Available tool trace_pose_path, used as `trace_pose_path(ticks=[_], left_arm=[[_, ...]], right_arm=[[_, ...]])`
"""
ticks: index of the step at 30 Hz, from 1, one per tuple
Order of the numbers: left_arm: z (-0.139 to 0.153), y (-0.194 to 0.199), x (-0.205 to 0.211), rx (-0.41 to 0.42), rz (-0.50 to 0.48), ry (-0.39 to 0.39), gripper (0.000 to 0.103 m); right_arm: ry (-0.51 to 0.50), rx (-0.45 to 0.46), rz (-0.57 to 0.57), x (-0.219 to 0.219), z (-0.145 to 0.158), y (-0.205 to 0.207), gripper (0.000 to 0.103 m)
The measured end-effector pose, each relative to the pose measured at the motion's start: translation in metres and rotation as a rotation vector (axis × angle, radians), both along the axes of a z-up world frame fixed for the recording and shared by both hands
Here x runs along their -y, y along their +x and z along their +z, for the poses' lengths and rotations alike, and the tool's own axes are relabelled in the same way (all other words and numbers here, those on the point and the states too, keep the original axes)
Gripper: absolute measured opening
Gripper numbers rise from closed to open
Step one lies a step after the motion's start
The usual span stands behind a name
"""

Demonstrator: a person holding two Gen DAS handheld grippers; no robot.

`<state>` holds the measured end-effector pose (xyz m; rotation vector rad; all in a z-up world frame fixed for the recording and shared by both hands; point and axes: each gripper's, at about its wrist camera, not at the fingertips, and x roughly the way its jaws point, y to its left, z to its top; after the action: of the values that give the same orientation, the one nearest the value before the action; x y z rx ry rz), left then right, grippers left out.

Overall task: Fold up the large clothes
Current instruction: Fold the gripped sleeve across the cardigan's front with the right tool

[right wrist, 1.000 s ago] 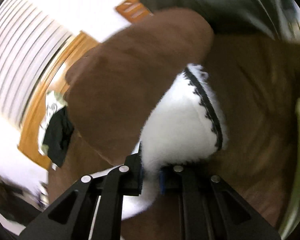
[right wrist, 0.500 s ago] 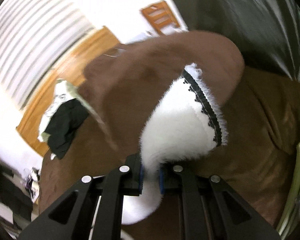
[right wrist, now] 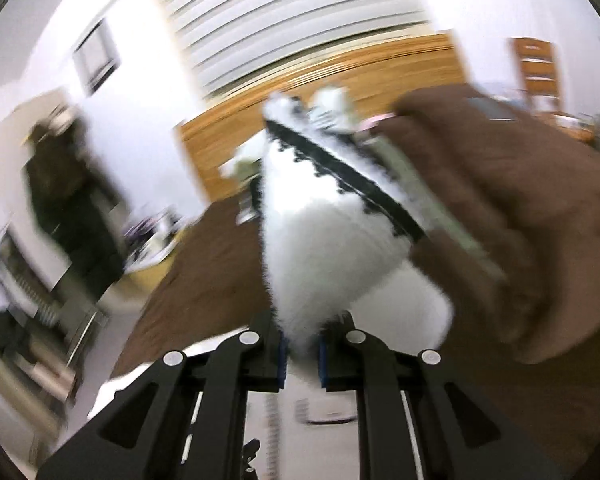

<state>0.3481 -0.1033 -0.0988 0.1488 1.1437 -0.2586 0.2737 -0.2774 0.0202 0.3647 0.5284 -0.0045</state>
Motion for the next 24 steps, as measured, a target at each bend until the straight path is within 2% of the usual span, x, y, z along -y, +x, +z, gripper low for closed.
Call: trace_pose_path(ticks=[4, 6, 9, 13, 16, 18, 21, 24], left_arm=[[-0.009, 0.007, -0.080, 0.018, 0.107, 0.037, 0.097], [-0.017, 0.008, -0.115, 0.006, 0.163, 0.056, 0.097], [-0.038, 0.004, -0.146, -0.026, 0.231, 0.085, 0.097], [-0.063, -0.010, -0.180, -0.065, 0.286, 0.105, 0.097], [-0.079, -0.020, -0.190, -0.090, 0.303, 0.105, 0.097], [-0.085, -0.026, -0.193, -0.099, 0.296, 0.104, 0.097], [-0.091, -0.030, -0.190, -0.102, 0.278, 0.108, 0.097], [-0.088, -0.030, -0.187, -0.101, 0.265, 0.109, 0.097]], right_arm=[[-0.054, -0.069, 0.200, -0.082, -0.025, 0.032, 0.012], [-0.062, -0.144, 0.300, -0.123, -0.055, 0.045, 0.012], [-0.100, -0.276, 0.408, -0.167, -0.111, 0.053, 0.012], [-0.139, -0.458, 0.460, -0.197, -0.192, 0.052, 0.012], [-0.107, -0.548, 0.476, -0.205, -0.234, 0.045, 0.013], [-0.111, -0.571, 0.485, -0.207, -0.248, 0.039, 0.013], [-0.137, -0.558, 0.481, -0.217, -0.246, 0.037, 0.013], [-0.121, -0.557, 0.474, -0.216, -0.244, 0.035, 0.014]])
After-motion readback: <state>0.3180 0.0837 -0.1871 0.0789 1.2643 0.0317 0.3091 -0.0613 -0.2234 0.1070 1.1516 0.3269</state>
